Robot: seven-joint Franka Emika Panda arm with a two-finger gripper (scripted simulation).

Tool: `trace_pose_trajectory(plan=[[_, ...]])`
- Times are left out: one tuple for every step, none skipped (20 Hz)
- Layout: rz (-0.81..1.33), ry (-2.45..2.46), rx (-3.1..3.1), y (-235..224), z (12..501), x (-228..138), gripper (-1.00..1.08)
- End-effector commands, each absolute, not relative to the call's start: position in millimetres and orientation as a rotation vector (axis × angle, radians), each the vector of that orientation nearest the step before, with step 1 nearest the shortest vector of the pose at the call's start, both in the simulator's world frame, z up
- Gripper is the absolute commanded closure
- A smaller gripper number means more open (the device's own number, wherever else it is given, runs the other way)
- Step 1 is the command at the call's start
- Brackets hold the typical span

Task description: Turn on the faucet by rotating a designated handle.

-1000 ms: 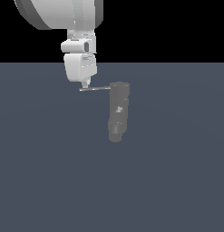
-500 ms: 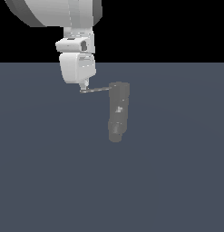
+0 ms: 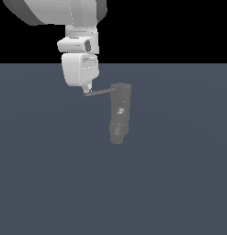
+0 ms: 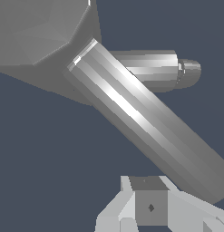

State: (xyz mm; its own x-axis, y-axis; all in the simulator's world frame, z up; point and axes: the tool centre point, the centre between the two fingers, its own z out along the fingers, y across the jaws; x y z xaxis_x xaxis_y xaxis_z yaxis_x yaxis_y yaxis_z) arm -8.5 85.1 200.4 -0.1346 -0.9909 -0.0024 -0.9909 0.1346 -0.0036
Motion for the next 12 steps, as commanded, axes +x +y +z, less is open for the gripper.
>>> trace_pose_trajectory(plan=[[-0.002,2.373,-2.057,75,201,-16,1.08],[-0.002,2.373,-2.058,74,200,-18,1.08],[-0.002,2.373,-2.058,72,201,-21,1.08],[-0.002,2.373,-2.058,70,201,-24,1.08],[-0.002,2.372,-2.059,68,201,-26,1.08],[-0.002,2.372,-2.059,66,201,-29,1.08],[-0.002,2.372,-2.059,64,201,-32,1.08],[-0.002,2.371,-2.060,63,201,-34,1.08],[-0.002,2.371,-2.060,61,201,-37,1.08],[-0.001,2.371,-2.061,59,201,-40,1.08],[-0.001,2.371,-2.061,57,201,-42,1.08],[-0.001,2.371,-2.061,55,201,-45,1.08]])
